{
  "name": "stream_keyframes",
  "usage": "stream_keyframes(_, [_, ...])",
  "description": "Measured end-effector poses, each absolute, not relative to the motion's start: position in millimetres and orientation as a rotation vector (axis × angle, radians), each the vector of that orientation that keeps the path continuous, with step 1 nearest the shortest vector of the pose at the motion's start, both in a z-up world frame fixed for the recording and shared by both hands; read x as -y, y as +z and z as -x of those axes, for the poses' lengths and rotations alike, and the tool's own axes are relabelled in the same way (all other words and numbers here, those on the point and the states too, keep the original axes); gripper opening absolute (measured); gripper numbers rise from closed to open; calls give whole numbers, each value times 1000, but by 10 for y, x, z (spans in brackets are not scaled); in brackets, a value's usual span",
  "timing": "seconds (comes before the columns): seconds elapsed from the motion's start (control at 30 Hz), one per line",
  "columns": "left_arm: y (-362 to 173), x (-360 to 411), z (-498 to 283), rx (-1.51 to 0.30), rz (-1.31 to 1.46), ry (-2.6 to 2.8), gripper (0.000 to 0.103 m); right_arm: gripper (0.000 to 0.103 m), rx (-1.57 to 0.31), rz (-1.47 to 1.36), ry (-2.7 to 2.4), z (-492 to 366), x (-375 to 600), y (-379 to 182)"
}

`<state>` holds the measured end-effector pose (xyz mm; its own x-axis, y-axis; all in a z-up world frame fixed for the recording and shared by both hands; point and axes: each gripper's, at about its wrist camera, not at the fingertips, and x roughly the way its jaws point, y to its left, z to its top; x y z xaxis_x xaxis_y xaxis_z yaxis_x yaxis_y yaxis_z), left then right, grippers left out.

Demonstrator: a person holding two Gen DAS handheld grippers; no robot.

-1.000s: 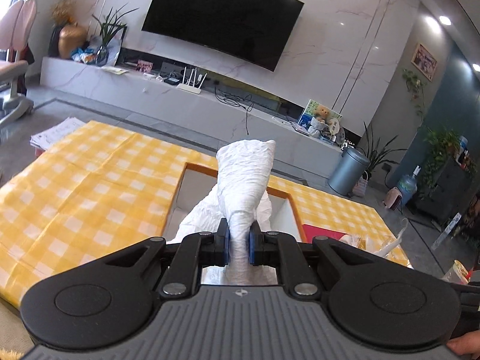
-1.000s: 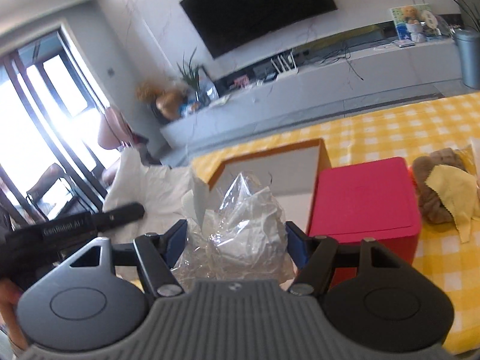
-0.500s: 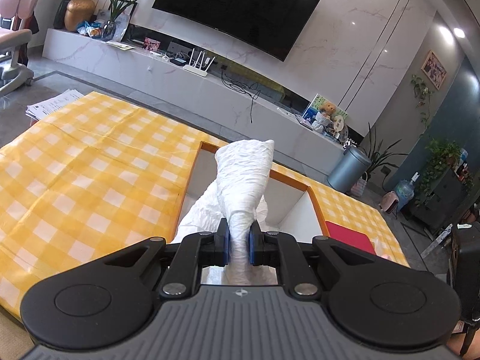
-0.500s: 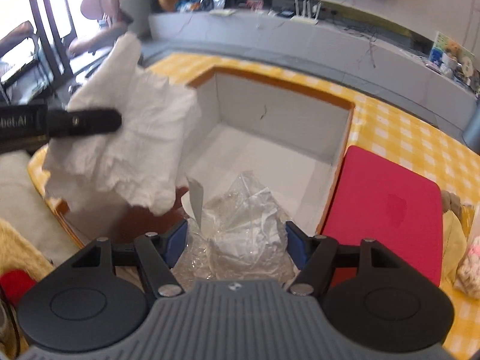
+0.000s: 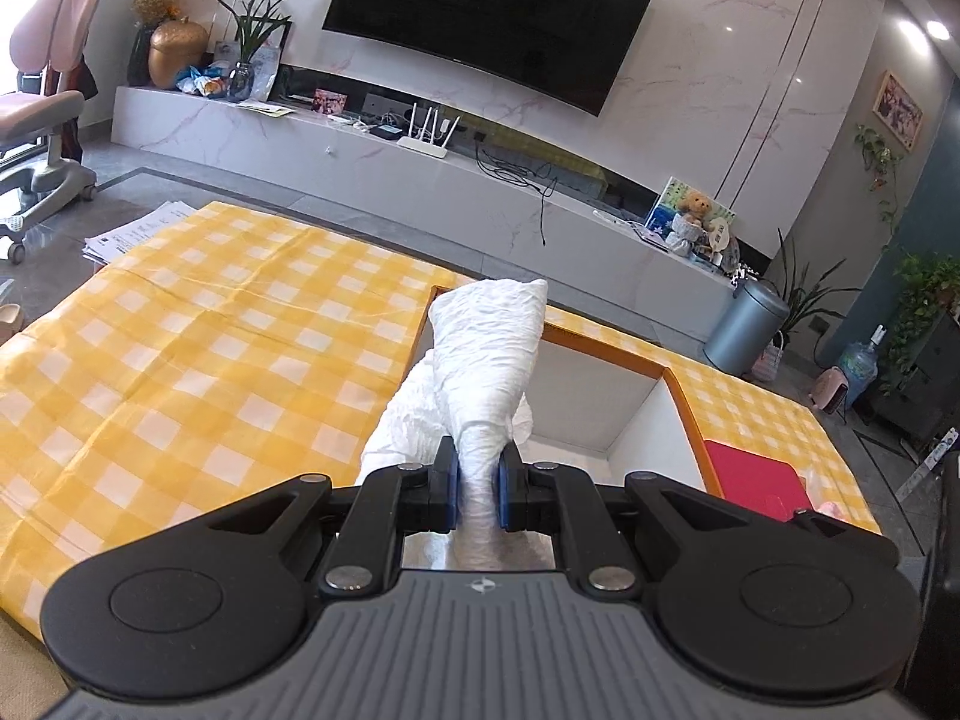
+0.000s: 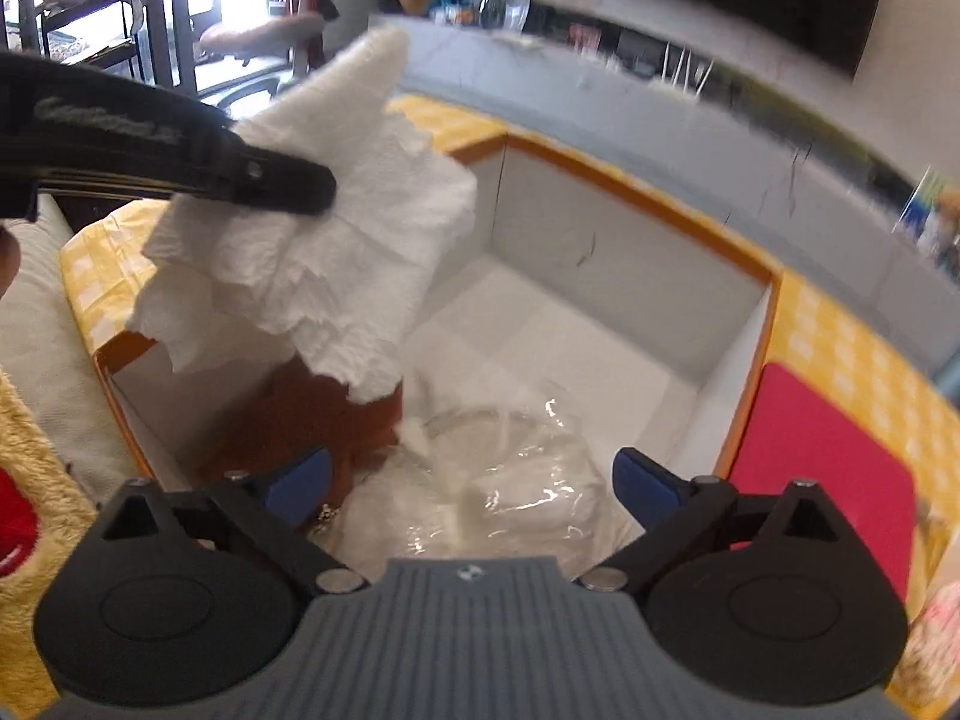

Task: Organize soft objects
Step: 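Carry the tissue with the left gripper while the right carries the bag over the cardboard box, then open the right gripper to drop the bag while the left releases the tissue into the box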

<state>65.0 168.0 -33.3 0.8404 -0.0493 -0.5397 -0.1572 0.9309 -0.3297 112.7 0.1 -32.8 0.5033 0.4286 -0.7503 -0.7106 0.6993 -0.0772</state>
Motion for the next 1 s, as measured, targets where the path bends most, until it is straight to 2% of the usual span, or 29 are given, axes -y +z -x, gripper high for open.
stream_keyframes(0.2, [-262, -1656, -760, -554, 349, 29, 13, 99, -693, 123, 627, -1241, 303, -93])
stream_keyframes(0.37, [-182, -1590, -1162, -680, 323, -4, 13, 99, -640, -97, 563, -1400, 613, 42])
stream_keyframes(0.5, [-354, -1469, -1473, -777, 225, 23, 14, 99, -636, -156, 528, -1372, 789, 20])
stream_keyframes(0.67, [-652, -1407, -1559, -823, 186, 68, 14, 99, -705, -284, 502, -1474, 951, -99])
stream_keyframes(0.87, [-760, -1290, -1628, -863, 87, 107, 14, 99, -741, -321, 512, -1481, 940, -179])
stream_keyframes(0.97, [-764, -1331, -1592, -868, 120, 87, 22, 99, -741, -307, 520, -1461, 903, -159])
stream_keyframes(1.0, [-757, -1328, -1573, -863, 117, 81, 30, 99, -742, -305, 520, -1455, 899, -153])
